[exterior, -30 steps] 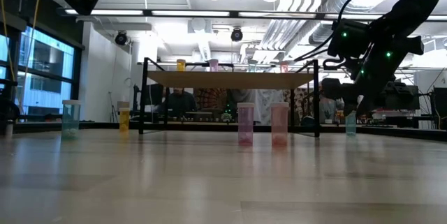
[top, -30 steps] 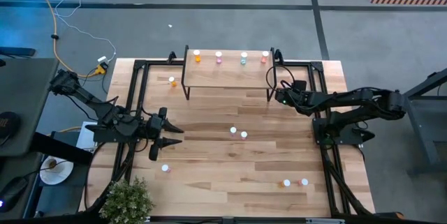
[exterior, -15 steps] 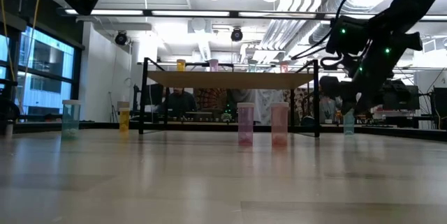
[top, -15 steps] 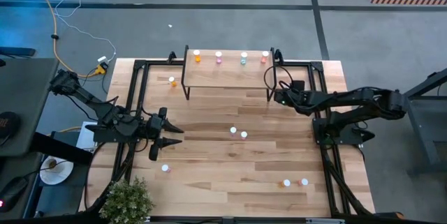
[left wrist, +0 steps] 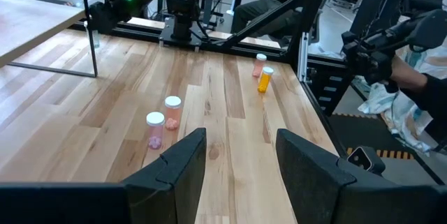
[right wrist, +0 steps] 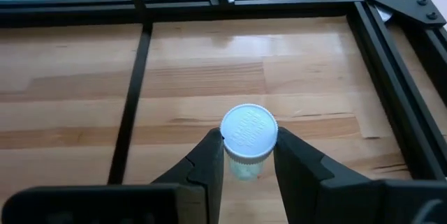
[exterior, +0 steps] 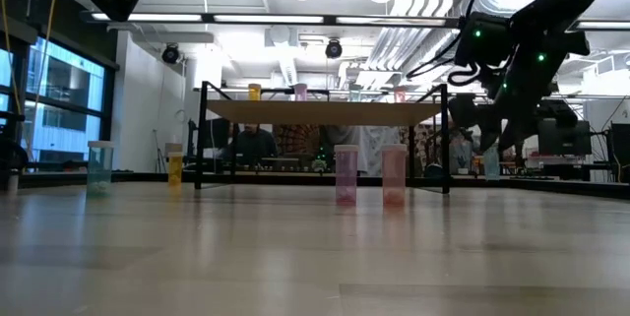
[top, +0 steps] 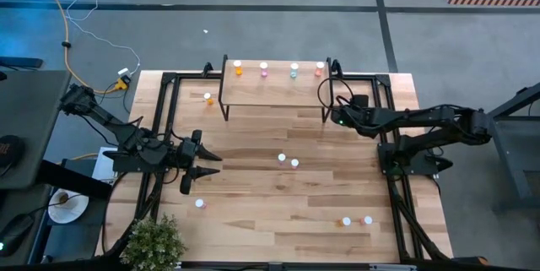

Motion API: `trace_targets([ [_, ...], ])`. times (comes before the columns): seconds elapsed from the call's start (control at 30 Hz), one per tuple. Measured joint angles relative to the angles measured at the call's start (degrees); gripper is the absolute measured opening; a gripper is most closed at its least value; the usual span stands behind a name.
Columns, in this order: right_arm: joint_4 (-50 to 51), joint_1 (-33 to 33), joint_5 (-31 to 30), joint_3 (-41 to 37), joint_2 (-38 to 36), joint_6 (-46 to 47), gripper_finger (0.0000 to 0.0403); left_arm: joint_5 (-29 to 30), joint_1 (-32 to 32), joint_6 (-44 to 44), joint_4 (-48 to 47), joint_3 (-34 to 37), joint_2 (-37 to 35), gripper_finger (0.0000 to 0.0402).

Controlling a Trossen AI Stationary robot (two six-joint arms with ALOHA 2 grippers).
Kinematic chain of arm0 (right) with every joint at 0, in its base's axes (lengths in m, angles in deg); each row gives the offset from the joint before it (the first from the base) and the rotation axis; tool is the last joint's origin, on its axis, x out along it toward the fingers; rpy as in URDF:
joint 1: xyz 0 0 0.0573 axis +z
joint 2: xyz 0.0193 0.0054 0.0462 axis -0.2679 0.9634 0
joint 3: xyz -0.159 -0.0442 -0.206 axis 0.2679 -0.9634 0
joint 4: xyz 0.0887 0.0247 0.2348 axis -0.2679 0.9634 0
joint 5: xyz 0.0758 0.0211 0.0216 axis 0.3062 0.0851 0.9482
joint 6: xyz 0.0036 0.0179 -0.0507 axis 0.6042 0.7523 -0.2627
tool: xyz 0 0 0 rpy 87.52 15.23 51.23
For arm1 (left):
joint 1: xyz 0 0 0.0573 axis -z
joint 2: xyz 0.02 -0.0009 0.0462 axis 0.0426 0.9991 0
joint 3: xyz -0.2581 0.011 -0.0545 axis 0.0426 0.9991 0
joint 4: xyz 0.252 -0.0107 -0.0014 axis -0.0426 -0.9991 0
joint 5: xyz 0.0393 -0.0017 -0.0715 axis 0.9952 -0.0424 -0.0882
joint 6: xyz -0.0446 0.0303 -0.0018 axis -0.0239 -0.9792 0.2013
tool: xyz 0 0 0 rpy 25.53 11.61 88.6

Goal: Pick and place medicine bottles onto shelf by color
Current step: Put the top green pill bottle on the shelf aligned with the other green pill bottle

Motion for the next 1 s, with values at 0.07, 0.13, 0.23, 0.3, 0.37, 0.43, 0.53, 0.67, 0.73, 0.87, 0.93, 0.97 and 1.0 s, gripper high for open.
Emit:
trace_targets([
  [0.07, 0.3, 0.5, -0.2, 0.0, -1.3, 0.0, 0.0092, 0.0, 0.0, 0.0, 0.0, 0.0, 0.0, 0.0165],
  [0.13, 0.7, 1.0, -0.6, 0.0, -3.0, 0.0, 0.0092, 0.0, 0.0, 0.0, 0.0, 0.0, 0.0, 0.0165],
  [0.23, 1.5, 1.8, -1.2, 0.0, -5.8, 0.0, 0.0092, -0.1, 0.0, 0.0, 0.0, 0.0, 0.0, 0.0165],
  [0.3, 2.2, 2.4, -1.2, 0.0, -7.5, -0.1, 0.0092, -0.1, 0.0, 0.0, 0.0, 0.0, 0.0, 0.0165],
  [0.37, 2.6, 3.1, -1.3, 0.0, -9.2, -0.3, 0.0092, 0.0, 0.0, 0.0, 0.0, 0.0, 0.0, 0.0165],
  [0.43, 2.9, 4.0, -1.7, 0.0, -10.8, -0.4, 0.0092, -0.1, 0.0, 0.2, 0.0, 0.0, 0.0, 0.0165],
  [0.53, 3.8, 5.4, -3.1, 0.0, -13.0, -0.5, 0.0092, 0.0, 0.0, 0.9, 0.0, 0.0, 0.0, 0.0165],
  [0.67, 4.1, 6.6, -4.7, 0.0, -15.4, -1.1, 0.0092, 0.0, 0.0, 1.0, 0.0, 0.0, 0.0, 0.0165],
  [0.73, 3.7, 6.8, -4.8, 0.0, -16.5, -2.0, 0.0092, 0.0, 0.0, 1.1, 0.0, 0.0, 0.0, 0.0165],
  [0.87, 3.7, 6.8, -4.8, 0.0, -18.5, -3.5, 0.0092, 0.0, 0.0, 1.1, 0.0, 0.0, 0.0, 0.0165],
  [0.93, 3.6, 6.8, -4.8, 0.0, -19.4, -4.0, 0.0092, 0.0, 0.0, 1.1, 0.0, 0.0, 0.0, 0.0165],
  [0.97, 3.3, 6.8, -4.8, 0.0, -19.9, -4.6, 0.0092, 0.0, 0.0, 1.1, 0.0, 0.0, 0.0, 0.0165],
  [1.0, 2.7, 6.8, -4.8, 0.0, -20.3, -5.2, 0.0092, 0.0, 0.0, 1.1, 0.0, 0.0, 0.0, 0.0165],
])
